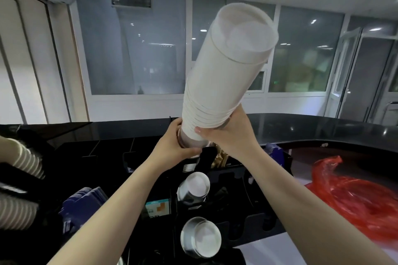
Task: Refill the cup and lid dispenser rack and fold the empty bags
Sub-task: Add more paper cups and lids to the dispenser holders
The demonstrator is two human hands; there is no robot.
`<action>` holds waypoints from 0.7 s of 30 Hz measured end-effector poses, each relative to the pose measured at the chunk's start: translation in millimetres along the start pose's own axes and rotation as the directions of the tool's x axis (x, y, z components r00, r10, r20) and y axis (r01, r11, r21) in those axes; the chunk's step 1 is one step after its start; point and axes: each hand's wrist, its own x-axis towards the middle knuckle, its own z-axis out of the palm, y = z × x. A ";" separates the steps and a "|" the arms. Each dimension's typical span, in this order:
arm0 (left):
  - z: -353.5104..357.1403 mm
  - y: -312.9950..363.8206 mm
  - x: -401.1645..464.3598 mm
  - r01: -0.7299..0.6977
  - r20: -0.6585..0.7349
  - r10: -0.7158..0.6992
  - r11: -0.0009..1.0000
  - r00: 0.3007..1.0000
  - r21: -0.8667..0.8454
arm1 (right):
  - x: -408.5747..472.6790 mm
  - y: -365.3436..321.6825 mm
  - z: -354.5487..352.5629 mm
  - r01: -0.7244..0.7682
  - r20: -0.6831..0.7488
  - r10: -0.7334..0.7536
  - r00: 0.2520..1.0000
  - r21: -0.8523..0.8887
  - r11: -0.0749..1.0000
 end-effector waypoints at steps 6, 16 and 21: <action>1.1 46.5 -39.4 -0.287 -0.111 0.277 0.954 0.955 -0.086 | -26.2 -13.6 -17.2 0.009 0.047 -0.012 0.999 0.062 0.998; 31.7 65.7 -98.6 -0.178 -0.153 0.178 0.984 0.972 0.018 | -78.2 -21.1 -56.8 -0.094 0.302 0.045 0.952 0.150 0.984; 30.4 48.4 -102.7 -0.111 -0.071 0.118 0.989 0.990 0.093 | -83.3 -21.5 -63.6 -0.076 0.171 0.032 0.985 0.259 0.963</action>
